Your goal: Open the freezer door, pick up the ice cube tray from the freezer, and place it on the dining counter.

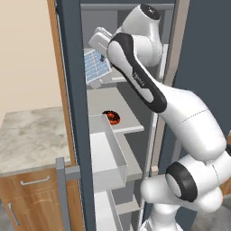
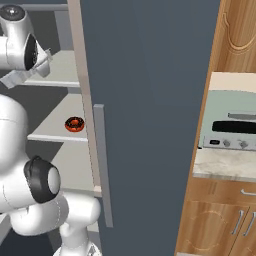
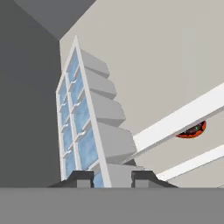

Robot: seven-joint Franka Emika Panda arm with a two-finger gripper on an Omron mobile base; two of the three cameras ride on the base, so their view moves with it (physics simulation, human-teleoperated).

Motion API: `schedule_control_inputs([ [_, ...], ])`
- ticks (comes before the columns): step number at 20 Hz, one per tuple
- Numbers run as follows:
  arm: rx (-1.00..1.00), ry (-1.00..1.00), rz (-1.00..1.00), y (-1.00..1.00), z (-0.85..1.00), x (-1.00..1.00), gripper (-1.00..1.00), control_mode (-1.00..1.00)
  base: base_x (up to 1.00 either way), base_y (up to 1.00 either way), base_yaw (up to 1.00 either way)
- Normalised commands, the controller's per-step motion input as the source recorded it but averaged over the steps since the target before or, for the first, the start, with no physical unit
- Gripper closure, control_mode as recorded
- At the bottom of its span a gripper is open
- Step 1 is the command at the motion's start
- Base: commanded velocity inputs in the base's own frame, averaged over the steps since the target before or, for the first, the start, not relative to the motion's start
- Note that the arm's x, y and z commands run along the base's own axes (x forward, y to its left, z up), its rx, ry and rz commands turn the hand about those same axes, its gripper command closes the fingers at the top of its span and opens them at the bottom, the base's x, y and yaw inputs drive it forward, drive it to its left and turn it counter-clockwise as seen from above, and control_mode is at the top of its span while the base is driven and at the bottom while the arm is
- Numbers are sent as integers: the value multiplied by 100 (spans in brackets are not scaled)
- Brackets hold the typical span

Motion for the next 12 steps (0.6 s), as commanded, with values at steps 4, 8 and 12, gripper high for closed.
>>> schedule_control_inputs([
  [4, 12, 0, 0, -28, 35, -94, 100, -100, 0, 0, 0],
  [8, 13, -1, 0, -41, 20, -100, 100, -100, 0, 0, 0],
  [12, 6, -5, 2, -49, 2, -100, 100, -100, 0, 0, 0],
])
